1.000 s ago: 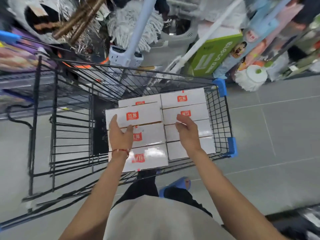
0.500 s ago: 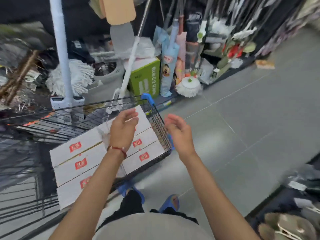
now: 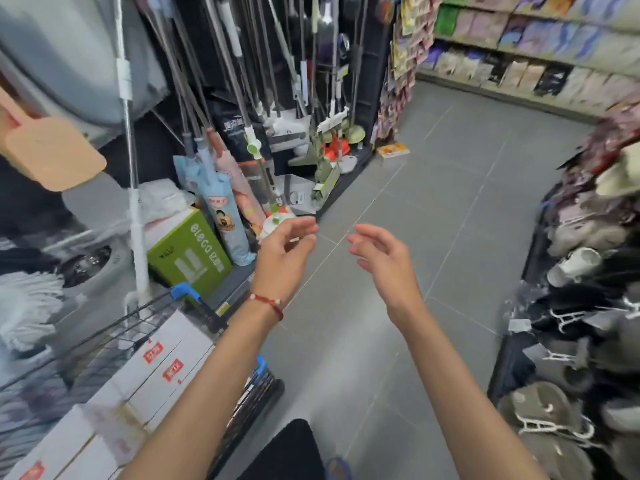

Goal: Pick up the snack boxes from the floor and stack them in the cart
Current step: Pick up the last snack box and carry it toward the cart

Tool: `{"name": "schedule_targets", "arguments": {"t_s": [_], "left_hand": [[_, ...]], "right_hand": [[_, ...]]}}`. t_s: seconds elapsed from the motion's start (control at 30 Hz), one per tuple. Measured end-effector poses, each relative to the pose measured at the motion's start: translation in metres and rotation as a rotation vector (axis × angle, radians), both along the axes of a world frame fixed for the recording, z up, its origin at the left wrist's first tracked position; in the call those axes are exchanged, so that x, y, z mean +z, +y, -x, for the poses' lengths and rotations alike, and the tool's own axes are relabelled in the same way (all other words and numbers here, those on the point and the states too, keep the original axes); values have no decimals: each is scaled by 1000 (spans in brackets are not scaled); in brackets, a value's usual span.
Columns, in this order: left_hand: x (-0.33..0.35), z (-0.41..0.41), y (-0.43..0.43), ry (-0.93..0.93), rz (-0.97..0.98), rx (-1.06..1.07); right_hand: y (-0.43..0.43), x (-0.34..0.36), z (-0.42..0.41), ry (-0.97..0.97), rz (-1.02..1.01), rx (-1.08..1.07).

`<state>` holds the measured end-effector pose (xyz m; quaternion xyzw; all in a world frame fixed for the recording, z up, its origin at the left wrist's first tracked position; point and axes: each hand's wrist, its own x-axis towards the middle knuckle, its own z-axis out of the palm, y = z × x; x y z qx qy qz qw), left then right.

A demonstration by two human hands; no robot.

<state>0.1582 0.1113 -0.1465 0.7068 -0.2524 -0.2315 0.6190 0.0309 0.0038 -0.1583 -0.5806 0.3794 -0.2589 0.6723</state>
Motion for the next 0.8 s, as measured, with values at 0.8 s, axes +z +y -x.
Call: {"name": "schedule_targets", "arguments": {"t_s": [0.8], "left_hand": [[18,-144,-360,144,89,-277]], "right_hand": [[-314,38,-117,-3,-70,-323]]}}
